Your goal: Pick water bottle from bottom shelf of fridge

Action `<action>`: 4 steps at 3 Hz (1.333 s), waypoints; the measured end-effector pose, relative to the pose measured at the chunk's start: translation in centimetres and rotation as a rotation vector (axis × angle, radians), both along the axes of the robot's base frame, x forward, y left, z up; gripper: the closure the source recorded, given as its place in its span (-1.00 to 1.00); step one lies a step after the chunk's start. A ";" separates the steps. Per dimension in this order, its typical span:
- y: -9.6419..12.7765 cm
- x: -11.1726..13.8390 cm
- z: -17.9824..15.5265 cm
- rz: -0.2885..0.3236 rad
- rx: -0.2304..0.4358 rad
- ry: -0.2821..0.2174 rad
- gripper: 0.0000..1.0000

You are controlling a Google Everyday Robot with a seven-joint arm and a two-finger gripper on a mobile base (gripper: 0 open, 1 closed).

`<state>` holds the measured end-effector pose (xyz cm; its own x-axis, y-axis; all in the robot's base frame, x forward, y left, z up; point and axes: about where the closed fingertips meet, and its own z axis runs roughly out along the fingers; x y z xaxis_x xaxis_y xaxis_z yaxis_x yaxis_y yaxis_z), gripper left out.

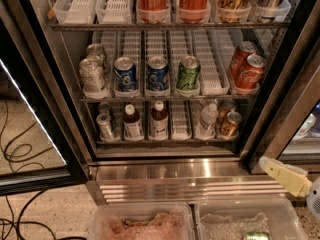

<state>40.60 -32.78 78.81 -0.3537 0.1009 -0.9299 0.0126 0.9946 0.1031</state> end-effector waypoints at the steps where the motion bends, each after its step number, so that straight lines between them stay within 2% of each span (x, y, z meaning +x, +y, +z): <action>1: 2.5 1.5 -2.8 0.023 0.070 -0.036 -1.00; 2: 5.4 2.9 -2.5 0.075 0.147 -0.076 -1.00; 3: 4.8 2.5 -2.4 0.107 0.071 -0.045 -1.00; 4: 9.1 2.4 -1.5 0.297 -0.044 0.013 -1.00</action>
Offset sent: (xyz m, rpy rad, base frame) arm 0.0080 0.0126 -0.0240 0.0561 -0.0264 0.0005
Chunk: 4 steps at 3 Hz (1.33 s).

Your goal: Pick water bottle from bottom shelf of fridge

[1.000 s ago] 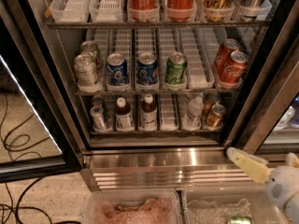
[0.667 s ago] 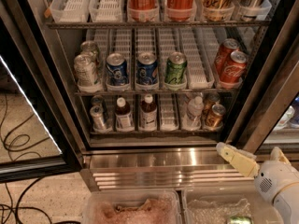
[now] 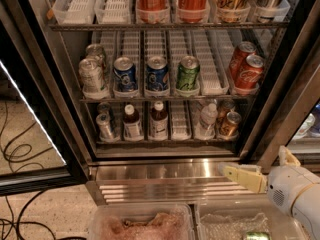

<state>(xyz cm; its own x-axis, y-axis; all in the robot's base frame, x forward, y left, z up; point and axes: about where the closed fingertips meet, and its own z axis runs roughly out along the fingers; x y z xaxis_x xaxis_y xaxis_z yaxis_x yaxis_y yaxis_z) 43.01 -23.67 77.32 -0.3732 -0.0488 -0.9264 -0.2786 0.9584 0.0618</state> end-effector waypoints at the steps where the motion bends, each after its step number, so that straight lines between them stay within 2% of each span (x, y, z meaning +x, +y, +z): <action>1: 2.8 -0.8 -0.6 0.215 -0.122 0.054 -1.00; 2: 3.6 -1.5 -2.2 0.320 -0.156 0.090 -1.00; 3: 3.7 -1.5 -2.2 0.320 -0.156 0.090 -1.00; 4: 5.9 -1.2 -3.6 0.333 -0.135 0.073 -1.00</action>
Offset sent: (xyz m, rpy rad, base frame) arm -0.0074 0.0262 -0.0032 -0.1147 0.0458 0.1900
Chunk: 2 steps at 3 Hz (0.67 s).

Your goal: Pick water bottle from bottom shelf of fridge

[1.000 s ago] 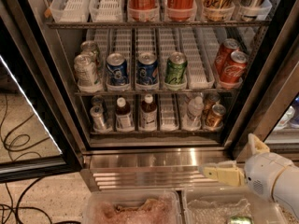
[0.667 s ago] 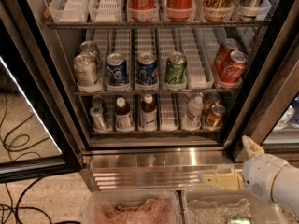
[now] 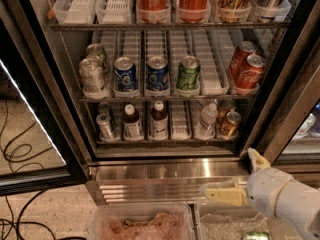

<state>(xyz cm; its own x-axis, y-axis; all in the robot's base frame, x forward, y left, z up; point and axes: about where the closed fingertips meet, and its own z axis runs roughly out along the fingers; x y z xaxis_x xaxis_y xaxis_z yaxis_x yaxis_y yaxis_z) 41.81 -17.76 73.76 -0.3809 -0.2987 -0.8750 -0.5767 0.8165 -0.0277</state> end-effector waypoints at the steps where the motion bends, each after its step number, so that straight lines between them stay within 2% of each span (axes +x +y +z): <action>1: 3.5 0.5 -2.5 0.051 0.040 -0.010 -1.00; 2: 5.3 1.0 -4.3 0.048 0.072 -0.026 -1.00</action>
Offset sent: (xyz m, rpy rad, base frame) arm 0.0191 0.0716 -0.0669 0.1073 -0.0510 0.0192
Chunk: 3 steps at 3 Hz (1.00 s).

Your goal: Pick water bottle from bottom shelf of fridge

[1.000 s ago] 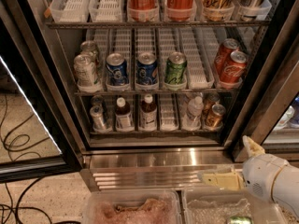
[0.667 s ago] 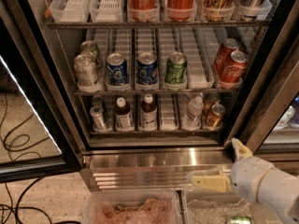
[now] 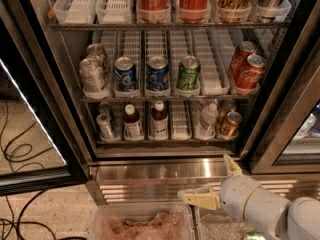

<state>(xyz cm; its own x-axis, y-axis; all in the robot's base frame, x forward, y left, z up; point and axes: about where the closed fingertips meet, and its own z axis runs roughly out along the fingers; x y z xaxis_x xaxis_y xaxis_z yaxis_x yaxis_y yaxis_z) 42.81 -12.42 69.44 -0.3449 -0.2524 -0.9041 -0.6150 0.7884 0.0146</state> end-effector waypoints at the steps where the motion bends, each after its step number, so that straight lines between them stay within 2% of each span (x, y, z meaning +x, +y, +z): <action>1: 1.2 0.7 -1.9 -0.071 0.059 -0.014 -1.00; 2: 1.6 2.0 -2.8 -0.153 0.110 -0.061 -1.00; 3: 1.5 2.5 -3.9 -0.185 0.146 -0.045 -1.00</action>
Offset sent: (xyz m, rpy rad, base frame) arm 0.0353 0.0137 -0.0470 0.1880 -0.1116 -0.2759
